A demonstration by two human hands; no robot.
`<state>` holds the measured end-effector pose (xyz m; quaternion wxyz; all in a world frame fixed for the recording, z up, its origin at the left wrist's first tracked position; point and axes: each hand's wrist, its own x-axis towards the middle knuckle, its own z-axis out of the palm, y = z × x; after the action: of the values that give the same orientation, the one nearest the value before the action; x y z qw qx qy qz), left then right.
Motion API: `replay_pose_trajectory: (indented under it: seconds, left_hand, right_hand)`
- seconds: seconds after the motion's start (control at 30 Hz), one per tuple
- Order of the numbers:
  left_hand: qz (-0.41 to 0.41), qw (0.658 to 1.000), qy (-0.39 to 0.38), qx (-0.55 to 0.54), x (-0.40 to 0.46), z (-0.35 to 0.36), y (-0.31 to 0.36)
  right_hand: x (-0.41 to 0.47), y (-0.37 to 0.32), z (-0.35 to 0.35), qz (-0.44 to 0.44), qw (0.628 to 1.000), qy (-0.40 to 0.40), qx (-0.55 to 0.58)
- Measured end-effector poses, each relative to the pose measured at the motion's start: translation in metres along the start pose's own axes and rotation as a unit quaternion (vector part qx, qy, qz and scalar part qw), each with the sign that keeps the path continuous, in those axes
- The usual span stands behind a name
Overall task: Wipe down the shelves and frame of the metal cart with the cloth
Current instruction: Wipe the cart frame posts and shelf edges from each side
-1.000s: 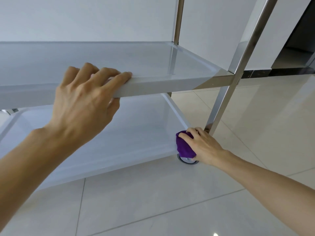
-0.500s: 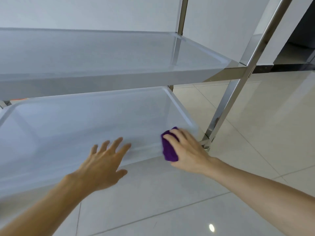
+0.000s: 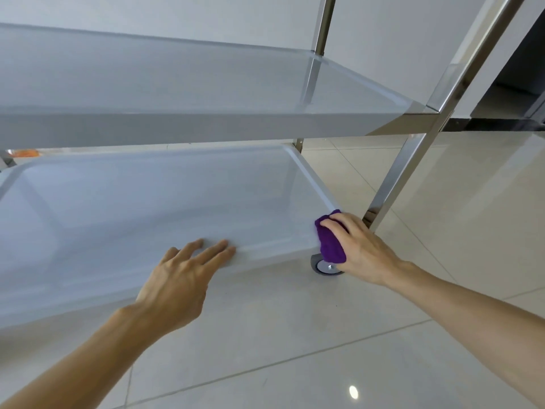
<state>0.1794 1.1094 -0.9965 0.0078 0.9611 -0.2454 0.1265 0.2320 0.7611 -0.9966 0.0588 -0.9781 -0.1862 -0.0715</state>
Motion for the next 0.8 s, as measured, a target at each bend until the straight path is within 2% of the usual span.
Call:
replay_pose_trajectory:
  seconds: [0.2,0.33,0.4,0.5,0.63,0.73,0.8]
  left_hand:
    - [-0.026,0.997,-0.038,-0.057,0.004,0.008,-0.003]
    - [-0.058,0.987,0.015,-0.146,0.006,0.009,-0.005]
    - [-0.023,0.982,0.040,-0.183,0.007,0.006,0.000]
    - [0.075,0.988,0.044,-0.125,0.010,0.006,0.014]
    - [0.054,0.990,0.058,-0.115,0.021,0.005,0.029]
    - [0.062,0.995,0.058,-0.045,0.028,0.007,0.035]
    - [0.052,0.997,0.056,-0.002,0.037,0.008,0.042]
  right_hand:
    - [0.026,-0.085,0.022,-0.083,0.996,0.032,0.018]
    - [0.044,-0.124,0.028,-0.106,0.992,-0.009,0.073]
    - [0.048,-0.124,0.025,-0.095,0.988,-0.043,0.115]
    - [0.050,-0.117,0.020,-0.080,0.979,-0.092,0.162]
    - [0.047,-0.091,0.016,-0.101,0.981,-0.082,0.143]
    - [0.041,-0.060,0.012,-0.080,0.986,-0.095,0.110]
    - [0.038,-0.048,0.015,-0.097,0.986,-0.112,0.075]
